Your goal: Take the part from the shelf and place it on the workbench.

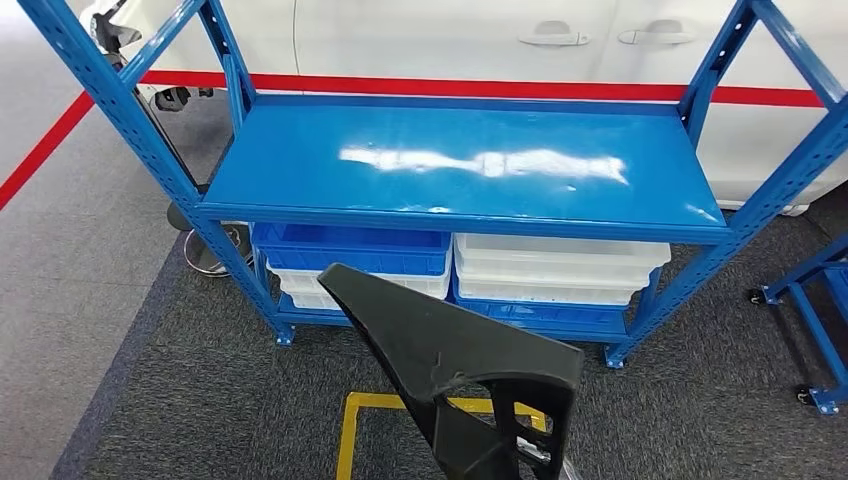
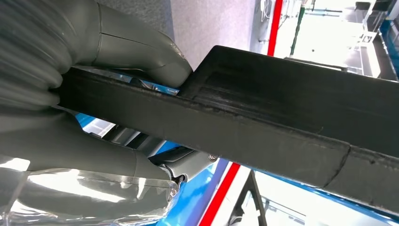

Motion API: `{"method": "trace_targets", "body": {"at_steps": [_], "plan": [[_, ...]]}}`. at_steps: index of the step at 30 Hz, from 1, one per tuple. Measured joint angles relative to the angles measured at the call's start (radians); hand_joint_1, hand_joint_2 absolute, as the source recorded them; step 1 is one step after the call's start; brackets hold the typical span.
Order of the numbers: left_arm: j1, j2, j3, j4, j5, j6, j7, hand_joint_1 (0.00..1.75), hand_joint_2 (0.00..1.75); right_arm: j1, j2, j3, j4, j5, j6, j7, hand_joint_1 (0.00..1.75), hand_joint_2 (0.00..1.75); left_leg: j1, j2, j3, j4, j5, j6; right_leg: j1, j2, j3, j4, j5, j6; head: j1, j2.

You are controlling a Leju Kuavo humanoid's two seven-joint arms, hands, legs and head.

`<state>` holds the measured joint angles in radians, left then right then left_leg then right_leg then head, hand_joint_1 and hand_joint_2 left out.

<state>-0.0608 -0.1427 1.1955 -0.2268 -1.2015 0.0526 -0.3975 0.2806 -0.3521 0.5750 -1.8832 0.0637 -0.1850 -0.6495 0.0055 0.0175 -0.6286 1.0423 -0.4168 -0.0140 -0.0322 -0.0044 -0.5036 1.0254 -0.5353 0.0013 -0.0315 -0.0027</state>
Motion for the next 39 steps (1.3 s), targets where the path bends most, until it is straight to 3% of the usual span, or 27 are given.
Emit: {"method": "trace_targets", "body": {"at_steps": [1,2,4,5,6,7,9,10,12,13,15,16,17,19,21,22,23,25,26,27,29,30,32,34,36,37,39], "plan": [[0.002,0.0,0.0,0.0,0.0,0.0,0.001,0.0,0.0,0.0,0.0,0.0,0.0,-0.003,0.001,0.0,1.75,1.75,0.003,-0.002,-0.009,0.018,-0.027,-0.006,0.0,-0.001,-0.012,-0.001,0.012,-0.01,0.0,0.0],[0.003,0.0,0.0,0.0,-0.001,0.0,0.002,0.0,0.0,0.0,0.0,0.0,0.0,-0.007,0.002,0.001,1.75,1.75,0.004,-0.005,-0.022,0.054,-0.072,-0.011,0.0,-0.002,-0.025,-0.002,0.024,-0.018,0.0,0.0],[0.002,0.0,0.001,0.0,-0.001,0.0,0.004,0.0,0.0,0.0,-0.001,0.0,0.0,-0.018,0.007,0.002,1.75,1.75,0.005,-0.008,-0.044,0.166,-0.176,-0.017,0.005,0.0,-0.054,-0.002,0.048,-0.025,0.0,0.0],[0.001,0.0,0.001,0.0,-0.002,-0.001,0.005,0.0,0.0,0.0,-0.001,0.0,0.001,-0.024,0.011,0.004,1.75,1.75,0.005,-0.009,-0.047,0.218,-0.202,-0.016,0.008,0.003,-0.071,-0.001,0.06,-0.026,0.0,0.0],[0.0,0.001,0.001,0.0,-0.002,-0.001,0.006,0.0,0.0,0.0,-0.001,0.0,0.002,-0.029,0.015,0.005,1.75,1.75,0.004,-0.01,-0.037,0.248,-0.203,-0.014,0.011,0.007,-0.087,0.0,0.073,-0.026,0.0,0.0],[0.0,0.001,0.002,0.0,-0.002,-0.002,0.007,0.0,0.0,0.0,-0.001,0.0,0.003,-0.034,0.018,0.006,1.75,1.75,0.002,-0.011,-0.014,0.249,-0.182,-0.008,0.014,0.013,-0.103,0.001,0.085,-0.025,0.0,0.0],[-0.001,0.001,0.002,0.0,-0.003,-0.004,0.007,0.0,0.0,-0.001,-0.001,0.0,0.007,-0.04,0.021,0.008,1.75,1.75,-0.005,-0.034,0.077,0.159,-0.129,0.013,0.018,0.027,-0.131,0.002,0.108,-0.023,0.0,0.0],[-0.001,0.002,0.003,0.0,-0.004,-0.005,0.006,0.0,0.0,-0.002,-0.001,0.0,0.008,-0.042,0.021,0.008,1.75,1.75,-0.011,-0.056,0.137,0.083,-0.122,0.027,0.02,0.036,-0.141,0.002,0.119,-0.021,0.0,0.0],[-0.002,0.004,0.003,-0.002,-0.006,-0.006,0.001,0.0,0.0,-0.004,-0.001,0.0,0.008,-0.046,0.021,0.009,1.75,1.75,-0.018,-0.086,0.22,-0.043,-0.144,0.042,0.022,0.052,-0.155,0.002,0.141,-0.014,0.0,0.0],[-0.003,0.005,0.004,-0.002,-0.008,-0.005,-0.002,0.0,0.0,-0.004,-0.001,0.0,0.008,-0.048,0.021,0.009,1.75,1.75,-0.021,-0.084,0.236,-0.074,-0.153,0.045,0.022,0.061,-0.158,-0.002,0.153,-0.007,0.0,0.0],[-0.003,0.004,0.005,-0.002,-0.01,-0.004,-0.006,0.0,0.0,-0.001,0.0,0.0,0.008,-0.051,0.022,0.01,1.75,1.75,-0.019,-0.062,0.234,-0.091,-0.14,0.047,0.021,0.071,-0.163,-0.007,0.168,0.004,0.0,0.0],[-0.002,0.003,0.005,-0.002,-0.01,-0.003,-0.007,0.0,0.0,0.0,0.001,-0.001,0.009,-0.053,0.023,0.01,1.75,1.75,-0.016,-0.049,0.23,-0.097,-0.129,0.052,0.021,0.063,-0.171,0.005,0.155,0.007,0.0,0.0],[-0.001,0.002,0.005,-0.002,-0.011,-0.003,-0.008,0.0,0.0,0.001,0.002,-0.001,0.01,-0.055,0.024,0.011,1.75,1.75,-0.013,-0.035,0.223,-0.101,-0.118,0.057,0.02,0.049,-0.185,0.038,0.125,0.009,0.0,0.0],[0.003,0.002,0.005,-0.002,-0.011,-0.003,-0.008,0.0,0.0,0.001,0.005,-0.002,0.013,-0.062,0.027,0.011,1.75,1.75,-0.013,-0.007,0.206,-0.099,-0.105,0.062,0.014,0.021,-0.223,0.156,0.036,0.014,0.001,0.0],[0.005,0.001,0.006,-0.002,-0.012,-0.003,-0.007,0.0,0.0,0.002,0.006,-0.003,0.018,-0.073,0.03,0.012,1.75,1.75,-0.013,0.021,0.187,-0.092,-0.097,0.058,0.006,0.012,-0.234,0.244,-0.013,0.024,0.0,0.0],[0.005,0.001,0.007,-0.002,-0.013,-0.003,-0.007,0.0,0.0,0.002,0.006,-0.003,0.021,-0.078,0.033,0.012,1.75,1.75,-0.013,0.034,0.179,-0.087,-0.095,0.055,0.002,0.007,-0.215,0.242,-0.012,0.029,0.0,0.0],[0.004,0.001,0.007,-0.002,-0.013,-0.003,-0.007,0.0,0.0,0.003,0.006,-0.004,0.022,-0.081,0.036,0.013,1.75,1.75,-0.012,0.047,0.171,-0.079,-0.095,0.052,-0.002,-0.001,-0.176,0.202,0.004,0.033,0.0,0.0],[0.003,0.0,0.007,-0.002,-0.014,-0.003,-0.007,0.0,0.0,0.002,0.006,-0.004,0.024,-0.085,0.039,0.013,1.75,1.75,-0.012,0.069,0.159,-0.06,-0.1,0.041,-0.004,-0.036,-0.086,0.08,0.034,0.034,0.0,0.0],[0.002,0.0,0.008,-0.002,-0.014,-0.003,-0.007,0.0,0.0,0.002,0.006,-0.005,0.024,-0.087,0.039,0.013,1.75,1.75,-0.013,0.079,0.154,-0.05,-0.104,0.034,-0.003,-0.049,-0.059,0.037,0.041,0.029,0.0,0.0],[0.001,0.0,0.008,-0.002,-0.014,-0.003,-0.007,0.0,0.0,0.003,0.006,-0.005,0.024,-0.088,0.039,0.014,1.75,1.75,-0.015,0.087,0.151,-0.043,-0.106,0.028,0.001,-0.057,-0.049,0.017,0.04,0.023,0.0,0.0],[-0.003,0.0,0.008,-0.002,-0.015,-0.003,-0.007,0.0,0.0,0.006,0.006,-0.006,0.024,-0.09,0.039,0.014,1.75,1.75,-0.015,0.101,0.15,-0.037,-0.107,0.016,0.005,-0.042,-0.057,0.016,0.041,0.007,0.0,0.0],[-0.004,0.0,0.008,-0.002,-0.015,-0.004,-0.007,0.0,0.0,0.007,0.006,-0.006,0.024,-0.091,0.039,0.014,1.75,1.75,-0.014,0.099,0.15,-0.034,-0.11,0.01,0.005,-0.034,-0.06,0.014,0.044,0.001,0.0,0.0],[-0.005,-0.001,0.008,-0.002,-0.016,-0.004,-0.007,0.0,0.0,0.008,0.006,-0.006,0.024,-0.091,0.039,0.015,1.75,1.75,-0.008,0.056,0.133,0.006,-0.144,-0.004,0.0,-0.018,-0.065,0.009,0.053,-0.012,0.0,0.0],[-0.002,-0.002,0.009,-0.002,-0.016,-0.006,-0.007,0.0,0.0,0.007,0.006,-0.006,0.024,-0.092,0.039,0.015,1.75,1.75,-0.004,0.004,0.083,0.118,-0.209,-0.012,0.001,0.001,-0.074,0.008,0.059,-0.021,0.0,0.0],[0.003,-0.002,0.01,-0.002,-0.016,-0.007,-0.007,0.0,0.0,0.007,0.005,-0.007,0.024,-0.092,0.039,0.016,1.75,1.75,-0.003,-0.008,0.032,0.228,-0.246,-0.014,0.004,0.024,-0.081,0.009,0.064,-0.024,0.0,0.0],[0.004,-0.002,0.011,-0.002,-0.016,-0.007,-0.007,0.0,0.0,0.008,0.005,-0.007,0.025,-0.092,0.039,0.016,1.75,1.75,-0.003,-0.009,0.026,0.241,-0.236,-0.013,0.005,0.038,-0.082,0.01,0.065,-0.024,0.0,0.0],[0.004,-0.002,0.013,-0.002,-0.016,-0.008,-0.006,0.0,0.0,0.009,0.005,-0.007,0.025,-0.092,0.039,0.017,1.75,1.75,-0.003,-0.025,0.065,0.152,-0.165,-0.005,0.006,0.066,-0.083,0.012,0.068,-0.021,0.0,0.0]]}}
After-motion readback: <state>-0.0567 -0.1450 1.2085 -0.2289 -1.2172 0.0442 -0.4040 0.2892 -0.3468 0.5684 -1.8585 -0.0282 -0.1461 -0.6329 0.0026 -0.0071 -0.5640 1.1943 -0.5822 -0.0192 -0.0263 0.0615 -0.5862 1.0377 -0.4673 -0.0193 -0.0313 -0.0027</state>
